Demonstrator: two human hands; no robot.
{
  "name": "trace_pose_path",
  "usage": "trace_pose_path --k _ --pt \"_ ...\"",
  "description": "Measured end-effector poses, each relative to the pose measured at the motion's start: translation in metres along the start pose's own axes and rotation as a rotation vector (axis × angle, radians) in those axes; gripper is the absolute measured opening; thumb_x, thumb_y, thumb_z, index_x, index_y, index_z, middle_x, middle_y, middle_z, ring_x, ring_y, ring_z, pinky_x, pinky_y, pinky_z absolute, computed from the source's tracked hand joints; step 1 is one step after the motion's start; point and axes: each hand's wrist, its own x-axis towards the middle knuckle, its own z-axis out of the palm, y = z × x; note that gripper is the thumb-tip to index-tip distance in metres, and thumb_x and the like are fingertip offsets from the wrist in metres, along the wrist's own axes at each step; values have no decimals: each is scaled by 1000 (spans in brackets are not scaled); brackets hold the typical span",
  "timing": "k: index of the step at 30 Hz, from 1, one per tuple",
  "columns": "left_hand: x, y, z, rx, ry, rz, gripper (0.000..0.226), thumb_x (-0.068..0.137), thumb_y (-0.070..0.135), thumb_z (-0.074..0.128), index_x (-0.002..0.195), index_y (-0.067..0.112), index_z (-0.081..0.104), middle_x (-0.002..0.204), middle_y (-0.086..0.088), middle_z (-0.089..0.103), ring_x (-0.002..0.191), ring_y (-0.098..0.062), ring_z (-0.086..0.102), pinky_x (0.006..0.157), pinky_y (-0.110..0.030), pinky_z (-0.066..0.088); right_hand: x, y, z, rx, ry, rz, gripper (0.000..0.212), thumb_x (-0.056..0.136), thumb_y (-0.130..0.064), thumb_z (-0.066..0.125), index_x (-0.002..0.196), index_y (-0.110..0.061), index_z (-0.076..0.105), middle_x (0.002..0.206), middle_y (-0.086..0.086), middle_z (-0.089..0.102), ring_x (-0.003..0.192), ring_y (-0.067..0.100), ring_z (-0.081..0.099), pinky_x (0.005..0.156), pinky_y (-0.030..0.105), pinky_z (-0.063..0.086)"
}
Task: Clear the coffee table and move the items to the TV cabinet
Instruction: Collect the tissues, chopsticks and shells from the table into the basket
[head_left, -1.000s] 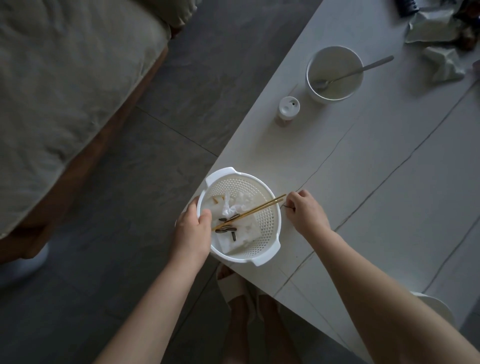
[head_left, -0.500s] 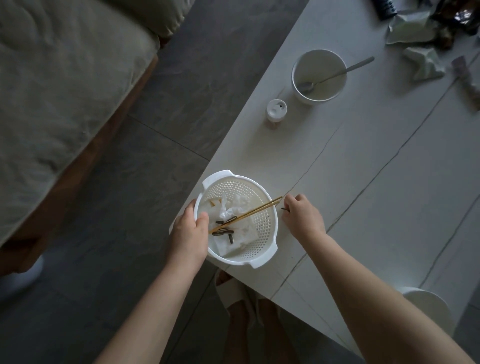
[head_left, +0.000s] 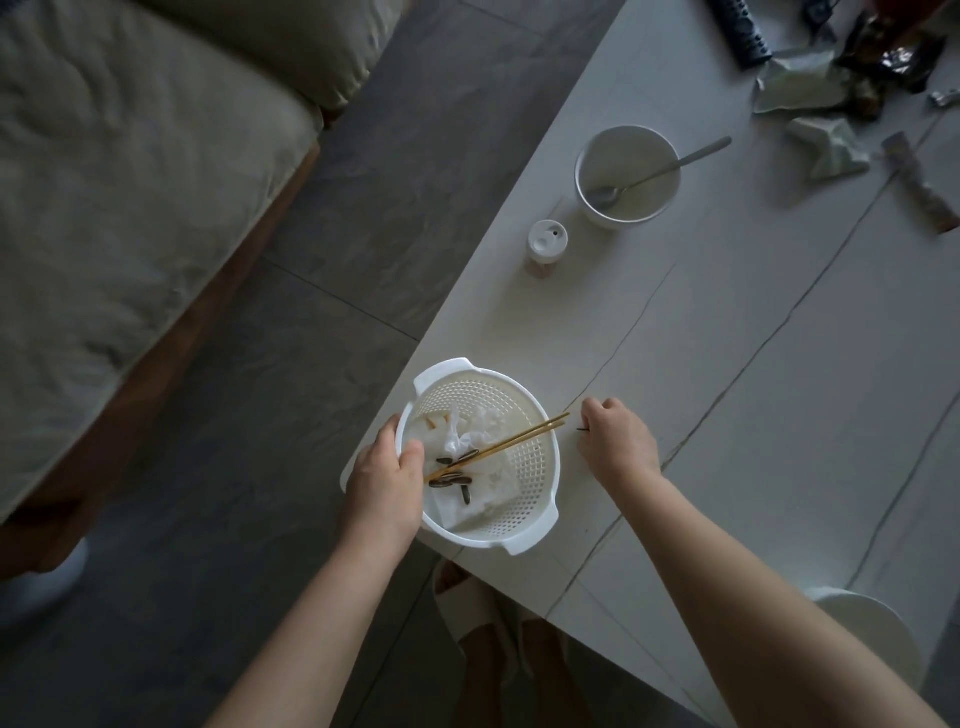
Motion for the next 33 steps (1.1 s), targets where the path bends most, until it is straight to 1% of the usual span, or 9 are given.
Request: trace_pose_path --k 3,6,11,14,18,20,23,28,33 --pt "0 3 0 -1 -4 11 39 96 25 38 134 24 47 114 -2 58 96 -14 51 78 -28 38 -1 -4 1 -51 6 15 23 75 7 47 81 -12 34 82 5 38 76 25 38 56 29 32" --pt "0 5 0 5 -19 23 40 97 25 37 135 24 46 116 -4 57 96 -14 52 78 -28 39 1 1 1 -25 17 43 17 78 5 44 80 -11 39 81 7 42 73 25 40 54 29 30" --pt "0 9 1 9 -15 16 40 96 24 37 135 23 46 116 -5 57 97 -16 50 81 -30 39 -1 20 -13 355 34 166 9 82 -2 48 84 -9 54 89 7 54 76 23 48 60 28 36" --pt "0 12 2 12 -8 1 39 96 23 37 135 21 47 115 -6 57 95 -15 50 78 -30 39 -17 13 -33 627 193 172 5 79 -4 57 82 -8 58 86 7 58 76 18 51 58 21 37" --pt "-6 18 7 25 -12 -18 37 97 24 37 132 18 47 103 0 52 87 -13 48 66 -23 37 -63 -22 -64 832 364 -73 15 76 0 61 77 -15 57 79 -5 56 70 9 56 61 13 44" --pt "-10 21 10 35 -24 -28 36 97 26 36 131 19 47 102 -1 53 82 -11 48 55 -19 34 -85 -40 -68 761 278 -249 15 79 -3 63 86 -16 62 88 -9 56 76 3 56 66 14 48" --pt "-15 24 13 1 -44 -56 37 96 25 36 131 20 46 110 -8 57 88 -18 52 60 -25 40 -100 -52 -62 541 223 -380 20 87 -21 64 105 -14 68 110 -3 63 98 10 56 79 22 51" --pt "-19 27 11 -53 -16 -80 36 93 20 39 128 20 49 103 -5 57 90 -24 56 79 -41 53 -89 -33 -58 722 466 -180 11 89 -13 62 95 -8 69 92 -1 64 80 12 60 68 14 46" --pt "-13 24 7 -85 -3 -109 35 91 17 41 125 21 50 101 -2 58 91 -24 58 80 -40 53 -51 13 -31 693 287 129 21 91 -9 55 111 -7 62 107 5 61 88 18 61 77 19 43"
